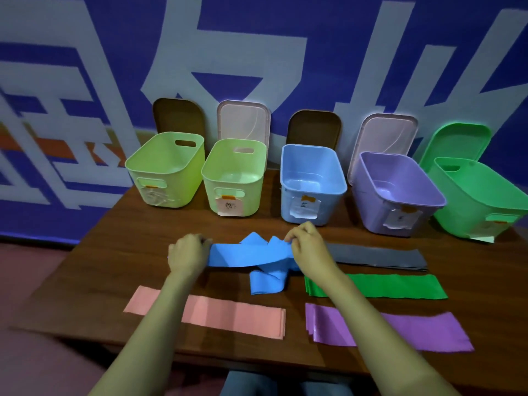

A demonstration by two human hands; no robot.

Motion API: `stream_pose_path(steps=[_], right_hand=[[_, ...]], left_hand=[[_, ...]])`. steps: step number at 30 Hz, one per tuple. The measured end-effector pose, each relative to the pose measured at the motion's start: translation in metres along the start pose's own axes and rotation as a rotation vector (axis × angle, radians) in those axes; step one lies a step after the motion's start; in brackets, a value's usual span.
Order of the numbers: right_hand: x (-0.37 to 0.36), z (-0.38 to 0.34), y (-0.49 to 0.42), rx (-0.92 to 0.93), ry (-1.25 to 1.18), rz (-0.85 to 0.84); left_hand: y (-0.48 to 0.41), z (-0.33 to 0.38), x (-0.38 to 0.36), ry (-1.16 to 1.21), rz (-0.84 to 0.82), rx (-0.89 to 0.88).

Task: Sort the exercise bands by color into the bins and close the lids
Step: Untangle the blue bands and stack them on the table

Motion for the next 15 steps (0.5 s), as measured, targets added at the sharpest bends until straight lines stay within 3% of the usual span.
stream_pose_path(steps=[3, 6, 15], right_hand=[[-0.034, -0.009, -0.003, -0.014, 0.014, -0.124], [-0.058, -0.015, -0.008, -0.051, 0.020, -0.206], [-0.082, -0.009, -0.010, -0.098, 0.048, -0.230]], left_hand=[[-0.006, -0.020, 0.002, -0.201, 0.082, 0.023], [-0.012, -0.035, 0.002, -0.225, 0.092, 0.044], [-0.020, -0.051, -0.006, -0.269, 0.089, 0.038]])
Point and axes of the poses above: each hand's wrist, its own y-axis away from the middle knuckle, its own x-axis out of the back of the hand, z = x × y, the point moved 3 cm from there along -y, towards the middle knuckle, and after that the axes turned 4 degrees about -z, right-handed, at the moved point
